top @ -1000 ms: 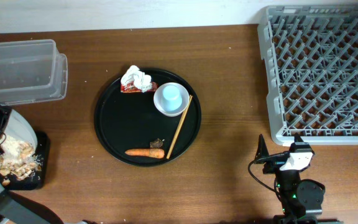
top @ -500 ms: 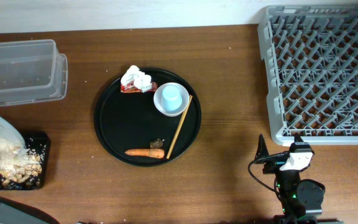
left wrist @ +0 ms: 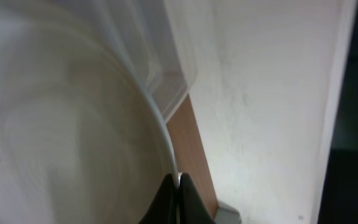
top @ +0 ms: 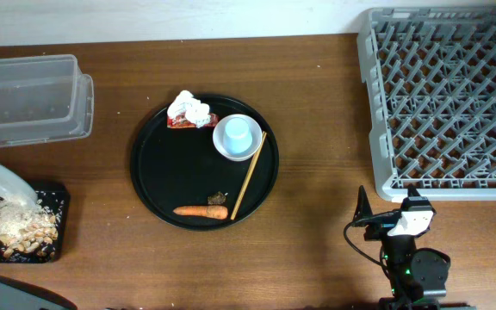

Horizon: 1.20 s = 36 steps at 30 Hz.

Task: Sort waste into correct bins and load items into the dishwasher rack
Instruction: 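Tilt the plate to dump rice and shells into the black bin, then carry the emptied plate back and set it on the tray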

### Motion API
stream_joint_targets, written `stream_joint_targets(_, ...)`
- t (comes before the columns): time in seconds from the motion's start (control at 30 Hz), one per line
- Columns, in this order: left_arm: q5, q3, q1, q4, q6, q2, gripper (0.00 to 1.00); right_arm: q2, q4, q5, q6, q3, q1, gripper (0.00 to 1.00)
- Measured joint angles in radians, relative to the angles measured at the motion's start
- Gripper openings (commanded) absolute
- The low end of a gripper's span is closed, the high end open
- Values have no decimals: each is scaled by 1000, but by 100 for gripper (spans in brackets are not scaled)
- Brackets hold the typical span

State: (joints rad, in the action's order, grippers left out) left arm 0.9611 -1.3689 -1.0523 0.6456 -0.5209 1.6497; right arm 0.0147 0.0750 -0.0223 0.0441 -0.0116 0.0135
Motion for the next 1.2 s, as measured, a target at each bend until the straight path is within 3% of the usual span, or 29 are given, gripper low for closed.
stream_joint_targets(0.33, 10, 0, -16, 44, -64, 0, 1, 0, 0, 0, 0, 0, 0, 98)
stream_joint_targets(0.77, 32, -2, 14, 46, -48, 0, 0, 0, 0, 0, 0, 0, 0, 98)
stream_joint_targets(0.9, 12, -2, 163, 99, -48, -44, 0, 0, 0, 0, 0, 0, 0, 98)
stream_joint_targets(1.0, -94, -2, 295, 166, -21, -206, 1, 0, 0, 0, 0, 0, 0, 98)
stream_joint_targets(1.1, -312, -6, 542, 183, 46, -367, 0, 0, 0, 0, 0, 0, 0, 98)
stream_joint_targets(1.2, -573, -8, 838, 205, 110, -358, 0, 0, 0, 0, 0, 0, 0, 98)
